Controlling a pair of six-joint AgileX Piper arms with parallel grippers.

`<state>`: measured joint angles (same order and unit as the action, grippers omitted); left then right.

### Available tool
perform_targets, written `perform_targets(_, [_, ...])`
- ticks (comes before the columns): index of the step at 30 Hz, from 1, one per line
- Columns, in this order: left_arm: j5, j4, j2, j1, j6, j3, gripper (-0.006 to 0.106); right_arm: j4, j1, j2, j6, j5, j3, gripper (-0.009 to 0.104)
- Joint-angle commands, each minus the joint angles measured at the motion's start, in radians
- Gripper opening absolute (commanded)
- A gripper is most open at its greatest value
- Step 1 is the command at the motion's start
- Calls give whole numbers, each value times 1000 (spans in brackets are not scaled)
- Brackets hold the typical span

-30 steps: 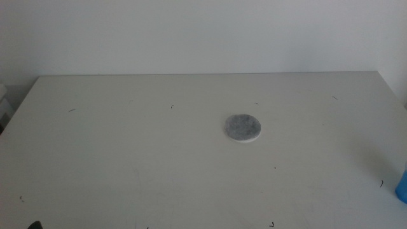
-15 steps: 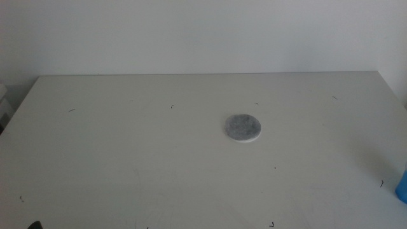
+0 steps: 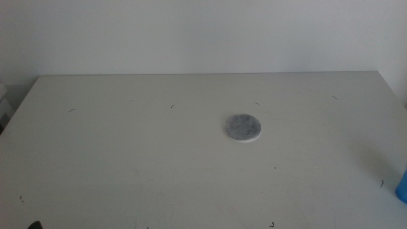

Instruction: Place an empty cup on a cup mat.

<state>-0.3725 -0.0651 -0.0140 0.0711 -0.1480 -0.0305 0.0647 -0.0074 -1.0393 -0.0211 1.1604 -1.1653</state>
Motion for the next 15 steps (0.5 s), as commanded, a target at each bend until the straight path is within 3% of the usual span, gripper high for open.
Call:
perform_targets(1, [67, 0, -3, -1, -11, 6, 105, 0, -33, -34, 43, -25, -52, 87])
perform_targets(7, [67, 0, -3, -1, -11, 6, 105, -53, -138, -134, 135, -25, -60, 87])
perform_targets(15, [67, 0, -3, -1, -11, 6, 105, -35, -246, -260, 109, -37, -59, 87])
